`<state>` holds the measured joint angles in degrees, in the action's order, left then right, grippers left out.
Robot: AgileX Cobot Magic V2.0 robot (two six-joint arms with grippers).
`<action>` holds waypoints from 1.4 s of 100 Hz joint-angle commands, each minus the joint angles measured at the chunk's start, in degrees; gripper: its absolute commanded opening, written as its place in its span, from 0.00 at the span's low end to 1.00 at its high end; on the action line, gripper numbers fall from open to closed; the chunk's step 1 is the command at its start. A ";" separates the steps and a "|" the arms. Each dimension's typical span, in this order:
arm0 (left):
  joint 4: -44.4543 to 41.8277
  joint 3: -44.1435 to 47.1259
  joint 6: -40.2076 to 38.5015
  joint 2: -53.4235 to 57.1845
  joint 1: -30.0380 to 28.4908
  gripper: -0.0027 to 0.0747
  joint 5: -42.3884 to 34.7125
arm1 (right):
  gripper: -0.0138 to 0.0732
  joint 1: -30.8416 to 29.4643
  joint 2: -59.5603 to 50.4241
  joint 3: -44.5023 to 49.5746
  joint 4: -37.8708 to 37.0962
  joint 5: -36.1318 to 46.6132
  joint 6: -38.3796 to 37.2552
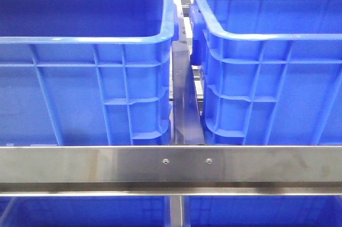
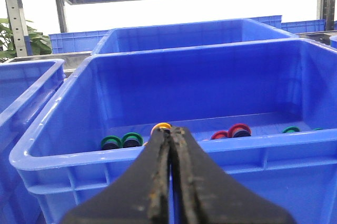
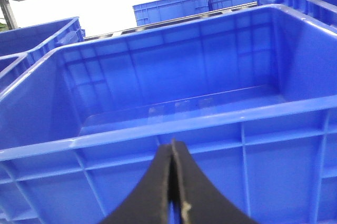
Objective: Pick red and yellow buttons and place in box
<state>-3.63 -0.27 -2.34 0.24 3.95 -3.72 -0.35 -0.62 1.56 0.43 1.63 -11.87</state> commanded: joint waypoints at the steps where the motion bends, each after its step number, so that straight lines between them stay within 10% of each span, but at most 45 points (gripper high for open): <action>1: 0.21 2.78 -0.53 1.93 -0.11 0.01 -4.38 | 0.08 0.00 -1.46 -1.12 -0.43 5.07 0.11; 53: 2.68 -2.50 -0.53 1.28 -0.11 0.01 -0.30 | 0.08 0.00 -1.46 -1.12 -0.43 5.07 0.11; 115: 3.63 -52.30 3.25 -32.54 -0.11 0.01 40.72 | 0.08 0.00 -1.46 -1.12 -0.43 5.07 0.11; 140: 3.63 -61.12 3.25 -45.88 -0.11 0.01 43.41 | 0.08 0.00 -1.46 -1.12 -0.43 5.07 0.11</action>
<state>0.00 -57.94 0.74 -42.14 3.95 42.64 -0.35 -0.62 1.56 0.43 1.63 -11.87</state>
